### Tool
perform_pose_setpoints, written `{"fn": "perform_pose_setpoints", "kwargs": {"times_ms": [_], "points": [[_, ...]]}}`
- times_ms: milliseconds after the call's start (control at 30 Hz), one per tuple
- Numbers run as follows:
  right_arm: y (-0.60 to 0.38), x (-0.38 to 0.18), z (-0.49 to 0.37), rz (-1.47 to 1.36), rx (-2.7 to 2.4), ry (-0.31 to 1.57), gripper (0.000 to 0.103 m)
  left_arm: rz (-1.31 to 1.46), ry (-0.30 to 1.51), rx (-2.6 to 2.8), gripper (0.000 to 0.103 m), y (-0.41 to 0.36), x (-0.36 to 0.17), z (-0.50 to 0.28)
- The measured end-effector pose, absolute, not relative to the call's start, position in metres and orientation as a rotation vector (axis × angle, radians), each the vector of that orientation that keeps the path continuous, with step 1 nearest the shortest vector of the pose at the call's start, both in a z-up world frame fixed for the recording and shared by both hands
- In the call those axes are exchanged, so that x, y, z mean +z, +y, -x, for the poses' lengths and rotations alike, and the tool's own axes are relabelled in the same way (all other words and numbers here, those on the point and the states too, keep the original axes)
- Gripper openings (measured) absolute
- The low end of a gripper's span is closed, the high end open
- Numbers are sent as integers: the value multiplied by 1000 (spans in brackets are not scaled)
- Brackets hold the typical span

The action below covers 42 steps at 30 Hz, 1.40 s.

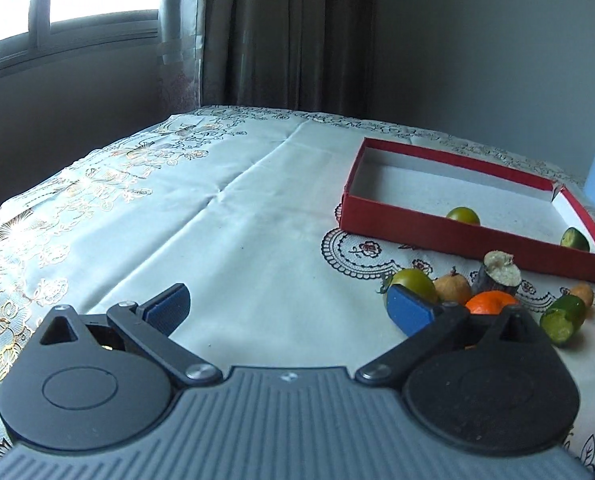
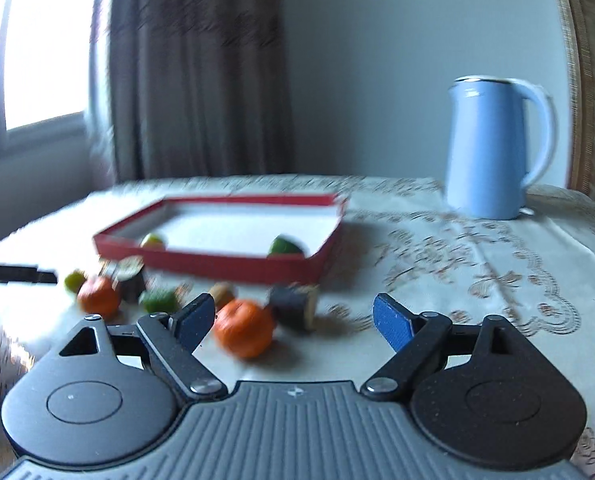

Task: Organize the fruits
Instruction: 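Move the right gripper to the tangerine and close on it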

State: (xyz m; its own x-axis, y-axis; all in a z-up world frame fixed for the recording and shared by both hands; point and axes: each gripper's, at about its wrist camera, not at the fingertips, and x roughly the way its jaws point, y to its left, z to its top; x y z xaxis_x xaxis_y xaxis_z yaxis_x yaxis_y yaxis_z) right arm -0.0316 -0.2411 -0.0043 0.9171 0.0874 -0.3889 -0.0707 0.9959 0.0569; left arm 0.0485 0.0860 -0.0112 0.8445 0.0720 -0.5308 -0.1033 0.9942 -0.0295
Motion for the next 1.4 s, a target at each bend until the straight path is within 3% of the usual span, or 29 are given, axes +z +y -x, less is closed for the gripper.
{"fn": "perform_pose_setpoints", "kwargs": {"times_ms": [467, 567, 633, 667, 867, 1000, 1400], "points": [[-213, -13, 3, 55, 105, 533, 86, 143, 577, 57, 103, 98, -13, -51], [-208, -14, 0, 70, 111, 546, 77, 148, 574, 57, 103, 99, -12, -50], [-205, -15, -3, 68, 123, 558, 61, 153, 576, 57, 103, 100, -12, -50], [-204, -16, -3, 69, 126, 563, 60, 156, 576, 57, 103, 101, -12, -50], [-204, -16, -6, 64, 124, 570, 58, 196, 561, 68, 102, 108, -11, -48], [-203, -17, -9, 67, 127, 579, 53, 203, 587, 58, 87, 110, -13, -51], [-199, -18, -13, 81, 118, 585, 48, 203, 588, 59, 84, 110, -14, -51]]}}
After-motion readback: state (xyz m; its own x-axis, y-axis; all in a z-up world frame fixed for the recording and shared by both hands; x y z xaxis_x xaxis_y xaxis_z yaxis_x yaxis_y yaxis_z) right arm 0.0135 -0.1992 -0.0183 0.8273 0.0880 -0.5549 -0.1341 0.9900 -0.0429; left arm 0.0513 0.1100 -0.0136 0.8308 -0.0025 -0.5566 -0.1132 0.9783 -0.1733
